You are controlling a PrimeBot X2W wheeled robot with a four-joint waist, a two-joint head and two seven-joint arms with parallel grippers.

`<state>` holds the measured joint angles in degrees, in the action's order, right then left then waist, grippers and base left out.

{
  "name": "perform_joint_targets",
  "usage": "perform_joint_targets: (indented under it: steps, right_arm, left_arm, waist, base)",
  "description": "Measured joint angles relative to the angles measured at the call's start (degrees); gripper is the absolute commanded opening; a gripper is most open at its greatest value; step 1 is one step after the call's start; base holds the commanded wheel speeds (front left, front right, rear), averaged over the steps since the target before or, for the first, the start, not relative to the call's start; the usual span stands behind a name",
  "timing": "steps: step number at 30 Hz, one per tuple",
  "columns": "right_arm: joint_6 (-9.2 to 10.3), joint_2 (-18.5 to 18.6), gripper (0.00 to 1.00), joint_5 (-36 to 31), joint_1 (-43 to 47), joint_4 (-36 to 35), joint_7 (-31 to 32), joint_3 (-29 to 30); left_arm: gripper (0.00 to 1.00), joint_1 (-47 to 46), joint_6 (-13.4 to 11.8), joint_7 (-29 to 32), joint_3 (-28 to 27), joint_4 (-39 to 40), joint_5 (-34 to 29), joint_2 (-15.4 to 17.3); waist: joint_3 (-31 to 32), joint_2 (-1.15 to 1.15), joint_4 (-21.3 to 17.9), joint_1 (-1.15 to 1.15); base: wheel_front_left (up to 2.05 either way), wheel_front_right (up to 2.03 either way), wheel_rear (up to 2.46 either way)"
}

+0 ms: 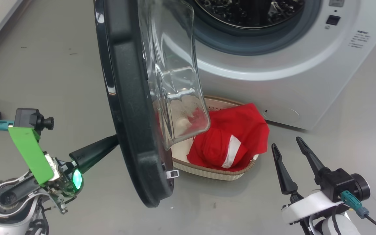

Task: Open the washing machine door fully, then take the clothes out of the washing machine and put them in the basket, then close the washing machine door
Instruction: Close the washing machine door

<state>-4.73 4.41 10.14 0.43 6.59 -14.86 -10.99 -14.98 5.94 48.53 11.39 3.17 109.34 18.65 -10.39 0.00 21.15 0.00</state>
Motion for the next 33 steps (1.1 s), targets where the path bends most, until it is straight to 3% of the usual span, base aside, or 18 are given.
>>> perform_joint_targets:
  steps: [33]
  right_arm:
    - [-0.16, -1.21, 1.00, 3.05, -3.59, -0.19, 0.00, -1.56]
  left_arm:
    - [0.00, -2.52, -0.68, -3.68, -3.13, 3.07, -0.99, -1.14]
  waist:
    - [-3.41, 0.00, -22.28, 0.00]
  base:
    - [0.00, 0.00, 0.00]
